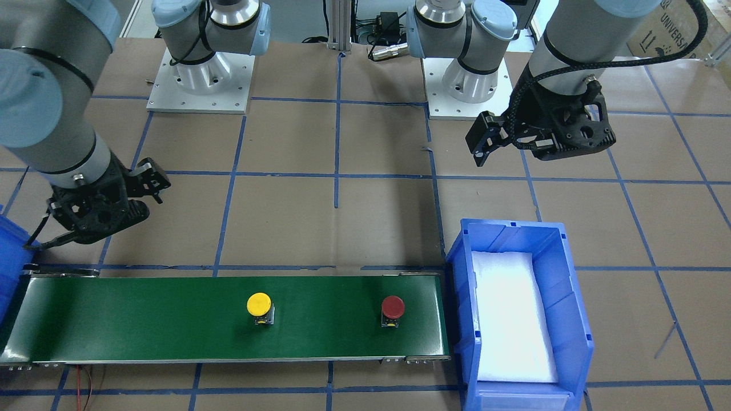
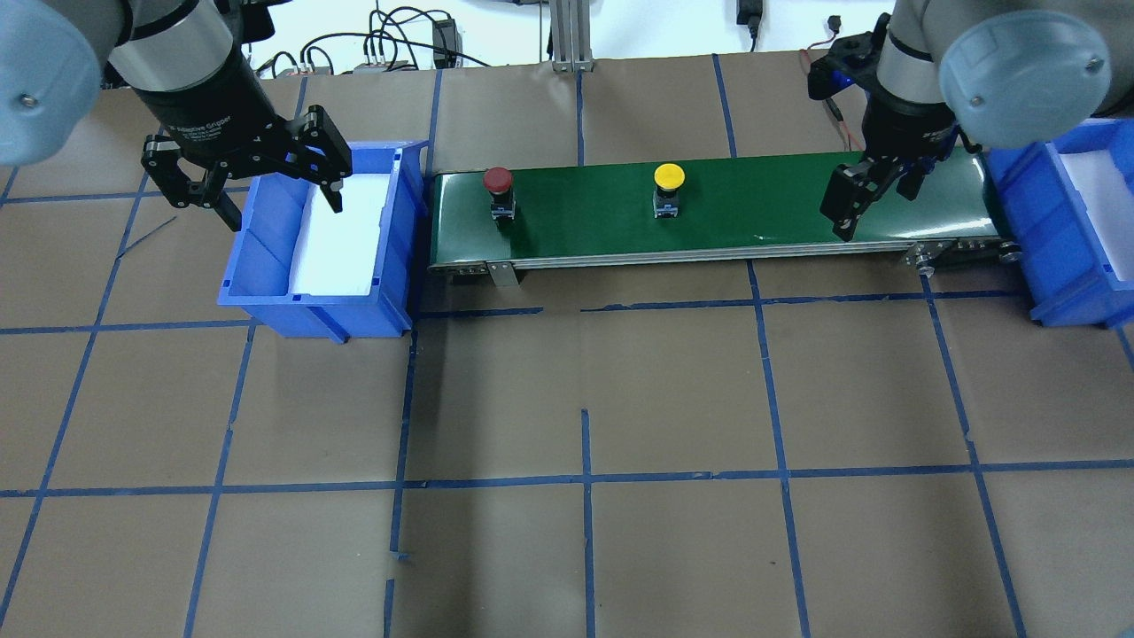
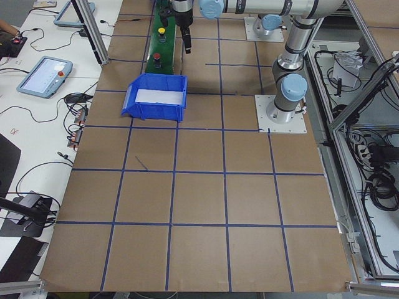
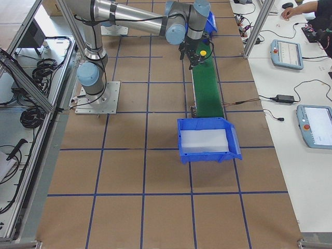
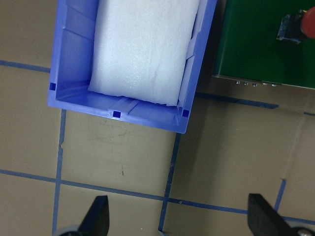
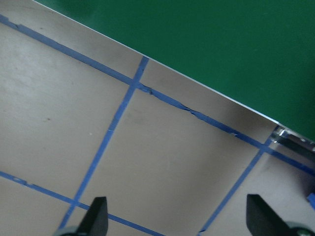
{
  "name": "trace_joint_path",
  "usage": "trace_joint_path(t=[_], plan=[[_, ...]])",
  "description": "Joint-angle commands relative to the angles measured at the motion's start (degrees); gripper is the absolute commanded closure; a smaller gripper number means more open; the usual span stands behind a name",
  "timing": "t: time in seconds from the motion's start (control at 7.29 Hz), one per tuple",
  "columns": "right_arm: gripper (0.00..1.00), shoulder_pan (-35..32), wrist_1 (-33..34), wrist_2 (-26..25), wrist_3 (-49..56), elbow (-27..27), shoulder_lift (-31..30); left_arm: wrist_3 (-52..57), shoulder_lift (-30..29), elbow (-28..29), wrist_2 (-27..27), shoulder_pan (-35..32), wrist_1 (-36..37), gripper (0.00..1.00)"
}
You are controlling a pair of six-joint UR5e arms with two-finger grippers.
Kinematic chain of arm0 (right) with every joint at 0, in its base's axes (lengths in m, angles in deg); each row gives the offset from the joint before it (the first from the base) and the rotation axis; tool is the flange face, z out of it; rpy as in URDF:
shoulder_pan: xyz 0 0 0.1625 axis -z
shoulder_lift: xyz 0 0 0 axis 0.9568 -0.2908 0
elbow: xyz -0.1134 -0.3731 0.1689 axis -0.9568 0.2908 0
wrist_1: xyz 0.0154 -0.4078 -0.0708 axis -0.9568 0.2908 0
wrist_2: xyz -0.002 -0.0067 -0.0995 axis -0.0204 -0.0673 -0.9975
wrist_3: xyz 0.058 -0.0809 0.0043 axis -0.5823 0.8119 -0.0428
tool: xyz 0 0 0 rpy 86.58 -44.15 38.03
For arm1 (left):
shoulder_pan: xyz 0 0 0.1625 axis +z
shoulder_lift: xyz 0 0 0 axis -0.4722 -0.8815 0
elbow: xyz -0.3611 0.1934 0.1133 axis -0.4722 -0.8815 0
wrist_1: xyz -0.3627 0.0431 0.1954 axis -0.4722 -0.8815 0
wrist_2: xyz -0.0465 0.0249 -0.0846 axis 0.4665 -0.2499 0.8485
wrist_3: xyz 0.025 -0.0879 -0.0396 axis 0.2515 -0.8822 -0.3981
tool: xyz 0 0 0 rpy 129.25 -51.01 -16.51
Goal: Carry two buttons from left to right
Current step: 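Release the red button with the left gripper while the right gripper moves to belt end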
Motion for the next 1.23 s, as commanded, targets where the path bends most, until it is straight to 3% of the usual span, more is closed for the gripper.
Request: trace_joint_path(t=[0.0, 0.41, 0.69, 1.1], plan=[[0.0, 4.1, 0.5, -0.5, 17.4, 5.9, 5.1, 0.2, -0.3, -0.2, 0.3, 0.1, 1.1, 0.0], [0.02, 12.6, 4.8, 3.0, 48.0, 12.3, 12.7, 0.3, -0.4, -0.5, 1.1, 0.2, 2.2, 0.0], [0.02, 13.5, 8.1, 6.8, 66.4, 10.0, 13.9, 0.3, -0.4, -0.4, 1.1, 0.4, 3.5, 0.0], [0.03, 13.8, 17.1, 7.1, 67.6, 4.5, 13.6, 0.4, -0.4, -0.4, 1.1, 0.6, 3.5, 0.0]])
